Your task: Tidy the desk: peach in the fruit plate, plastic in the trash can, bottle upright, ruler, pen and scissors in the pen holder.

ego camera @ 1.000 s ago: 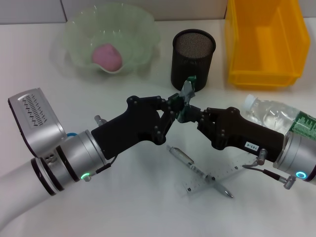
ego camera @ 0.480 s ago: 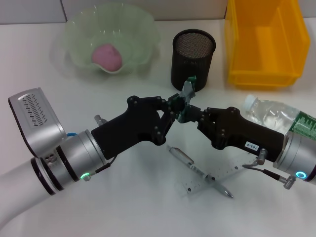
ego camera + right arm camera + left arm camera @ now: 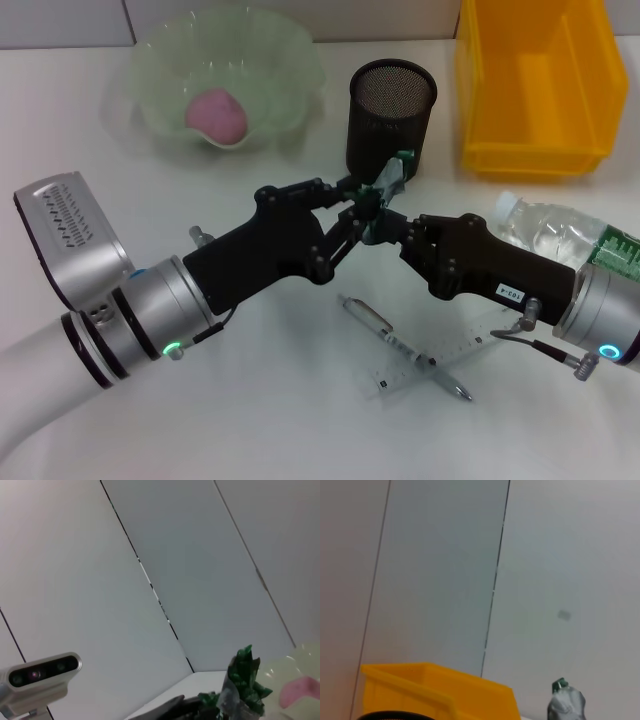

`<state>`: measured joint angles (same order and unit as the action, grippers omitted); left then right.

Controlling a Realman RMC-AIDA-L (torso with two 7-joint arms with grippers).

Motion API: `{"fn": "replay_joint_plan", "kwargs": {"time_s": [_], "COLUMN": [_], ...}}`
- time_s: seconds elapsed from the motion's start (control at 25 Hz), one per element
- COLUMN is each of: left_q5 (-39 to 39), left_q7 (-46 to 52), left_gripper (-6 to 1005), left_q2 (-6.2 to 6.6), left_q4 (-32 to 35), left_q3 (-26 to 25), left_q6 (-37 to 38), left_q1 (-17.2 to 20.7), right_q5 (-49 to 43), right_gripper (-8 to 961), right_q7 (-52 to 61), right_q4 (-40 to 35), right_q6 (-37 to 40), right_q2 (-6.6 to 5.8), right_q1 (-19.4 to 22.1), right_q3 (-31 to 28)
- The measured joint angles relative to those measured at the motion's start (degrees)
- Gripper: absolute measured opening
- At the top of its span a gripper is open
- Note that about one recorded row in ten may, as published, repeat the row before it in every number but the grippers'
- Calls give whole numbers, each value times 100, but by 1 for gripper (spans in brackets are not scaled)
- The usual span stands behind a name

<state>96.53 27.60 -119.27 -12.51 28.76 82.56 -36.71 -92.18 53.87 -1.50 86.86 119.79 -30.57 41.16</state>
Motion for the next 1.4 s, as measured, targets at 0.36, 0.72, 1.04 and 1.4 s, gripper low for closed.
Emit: {"fn": "replay_joint_plan", "kwargs": {"time_s": [0.36,0.72,1.04,1.4], "left_q5": [-3,-2,-1,7], "left_q7": [39,43,173,176], "left_gripper": [372,566,677,805], "left_q2": [0,5,9,9], "left_q4": [51,72,130,135], "left_q3": [-119,-118,-96,-93], "left_q6": [61,94,107,112], "left_q1": [49,51,51,61], "right_q5": [5,7,7,7], "right_gripper": [-2,-1,-1,-2], "right_q7": [0,0,0,0], "right_q4": [-35,-35,-28,-12], "right_q6": [-53,-59,-64,-64], "right_q2": [0,0,0,0], "right_q1": [21,25,25,25], "right_q3": [-60,-73,-72,-73]}}
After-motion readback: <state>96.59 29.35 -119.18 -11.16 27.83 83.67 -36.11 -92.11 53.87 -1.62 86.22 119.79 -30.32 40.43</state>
